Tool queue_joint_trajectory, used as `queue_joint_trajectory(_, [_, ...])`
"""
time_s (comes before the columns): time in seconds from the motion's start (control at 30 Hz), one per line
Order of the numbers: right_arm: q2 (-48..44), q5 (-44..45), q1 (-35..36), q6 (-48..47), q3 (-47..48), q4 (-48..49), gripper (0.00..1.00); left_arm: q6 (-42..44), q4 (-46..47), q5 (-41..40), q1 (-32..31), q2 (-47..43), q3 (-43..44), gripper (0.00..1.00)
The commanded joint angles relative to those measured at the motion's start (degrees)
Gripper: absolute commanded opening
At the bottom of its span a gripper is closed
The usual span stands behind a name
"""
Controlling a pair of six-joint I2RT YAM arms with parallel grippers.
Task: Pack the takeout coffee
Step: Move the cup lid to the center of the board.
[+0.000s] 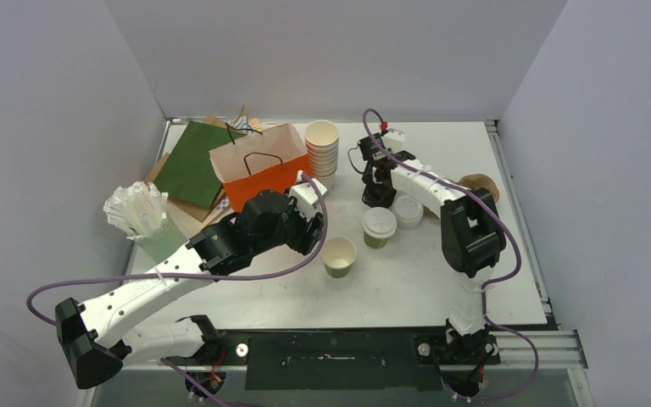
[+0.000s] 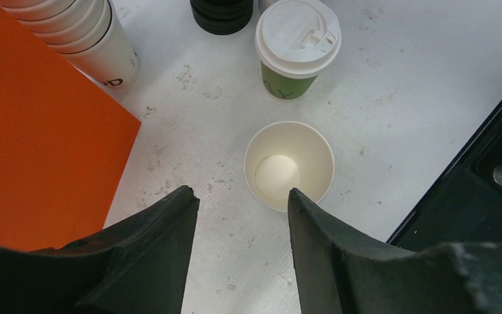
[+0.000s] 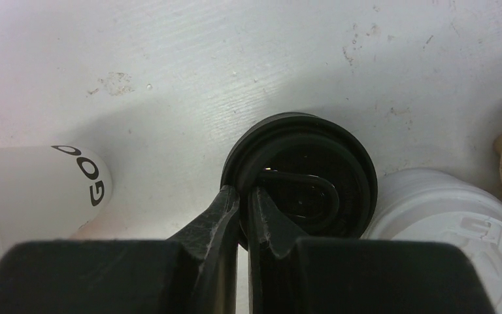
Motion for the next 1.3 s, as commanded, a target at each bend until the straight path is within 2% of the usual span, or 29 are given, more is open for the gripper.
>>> queue_joint_trajectory(0.0, [-1.57, 1.22, 0.29, -0.87, 2.91, -1.33, 0.03, 0.18, 0.71, 0.80, 0.56, -1.10, 0.03, 0.51])
queue_joint_trajectory(0.17, [-5.27, 0.98, 0.29, -1.60, 3.32, -2.15, 0.01, 0.18, 0.93, 1.04, 0.74, -0.86, -0.07, 0.51])
queue_joint_trajectory(0.67, [-12.45, -3.10, -1.02, -3.98, 2.34, -2.50, 0.03, -1.02, 1.90, 1.98, 1.11, -1.44, -2.03, 0.51])
queue_joint_trajectory(1.27, [-4.14, -5.35, -0.70, -6.75, 1.10, 0.02, 0.02, -1.78, 1.37, 2.27, 1.79, -3.29, -3.52, 0.50])
